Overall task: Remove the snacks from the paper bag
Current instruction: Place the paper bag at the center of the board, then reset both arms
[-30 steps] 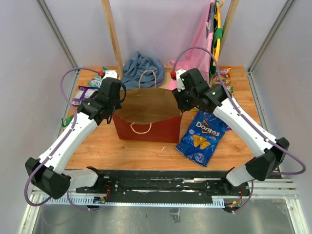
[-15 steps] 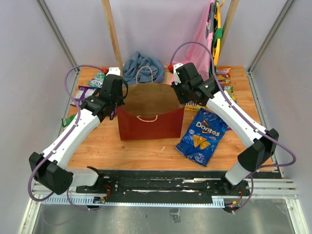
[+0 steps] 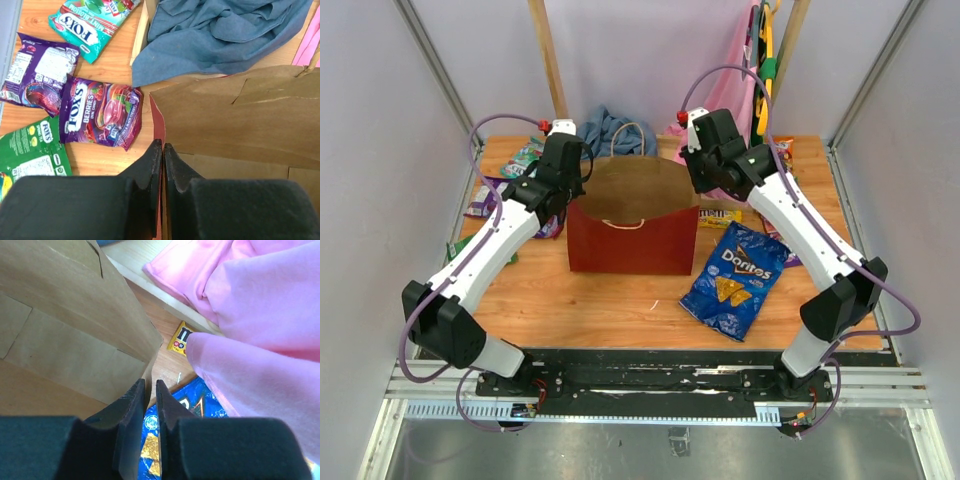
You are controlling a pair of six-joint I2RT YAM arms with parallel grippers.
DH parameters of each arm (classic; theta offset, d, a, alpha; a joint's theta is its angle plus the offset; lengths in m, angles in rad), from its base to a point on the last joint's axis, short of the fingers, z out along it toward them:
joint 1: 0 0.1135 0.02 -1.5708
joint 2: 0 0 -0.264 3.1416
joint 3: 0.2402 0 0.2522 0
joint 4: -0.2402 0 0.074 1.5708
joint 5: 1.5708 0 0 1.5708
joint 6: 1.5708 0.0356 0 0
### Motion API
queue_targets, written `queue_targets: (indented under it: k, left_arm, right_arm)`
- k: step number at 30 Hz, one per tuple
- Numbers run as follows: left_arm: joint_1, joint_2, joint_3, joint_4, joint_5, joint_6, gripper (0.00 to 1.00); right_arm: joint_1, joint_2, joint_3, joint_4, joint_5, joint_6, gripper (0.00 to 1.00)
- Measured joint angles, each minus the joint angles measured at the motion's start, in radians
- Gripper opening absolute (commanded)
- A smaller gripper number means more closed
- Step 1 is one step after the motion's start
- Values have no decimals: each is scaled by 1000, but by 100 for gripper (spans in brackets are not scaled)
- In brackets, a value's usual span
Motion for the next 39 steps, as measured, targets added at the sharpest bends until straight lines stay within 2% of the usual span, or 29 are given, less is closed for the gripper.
queue_targets:
  k: [5, 8, 10, 11, 13, 17, 18, 19, 22, 23, 31, 35, 39]
  left_arm:
    - [0, 3, 20, 7, -7, -1, 12]
    - [0, 4, 33, 17, -7, -2, 25]
    - [0, 5, 34, 21, -8, -5, 43]
    - [0, 5, 34, 21, -10, -4, 56]
    - [0, 5, 34, 23, -13, -7, 79]
    - [0, 2, 34, 33, -14, -4, 99]
    - [0, 1, 34, 32, -14, -2, 99]
    - [0, -2, 34, 32, -13, -3, 100]
    - [0, -16, 41, 27, 0, 4, 100]
    - [0, -35, 82, 16, 11, 14, 100]
    - [1, -152, 116, 8, 53, 30, 100]
    - [1, -227, 117, 8, 96, 37, 100]
    - [1, -286, 112, 8, 120, 45, 100]
  right_arm:
    - [-7, 25, 48, 9, -15, 0, 16]
    - [-7, 39, 63, 23, -28, 0, 21]
    - [-7, 41, 63, 26, -31, 0, 37]
    - [-7, 41, 63, 26, -35, 2, 50]
    - [-7, 41, 63, 27, -45, -4, 68]
    - [-7, 35, 63, 26, -53, 2, 90]
    - [-7, 30, 63, 26, -54, 5, 98]
    - [-7, 21, 63, 26, -55, 6, 99]
    - [-7, -27, 57, 29, -58, 16, 98]
    - [-7, -101, 57, 40, -60, 26, 98]
    - [-7, -222, 35, 61, -91, 29, 98]
    - [-7, -322, -95, 153, -142, 28, 98]
    - [-7, -480, -305, 280, -148, 28, 98]
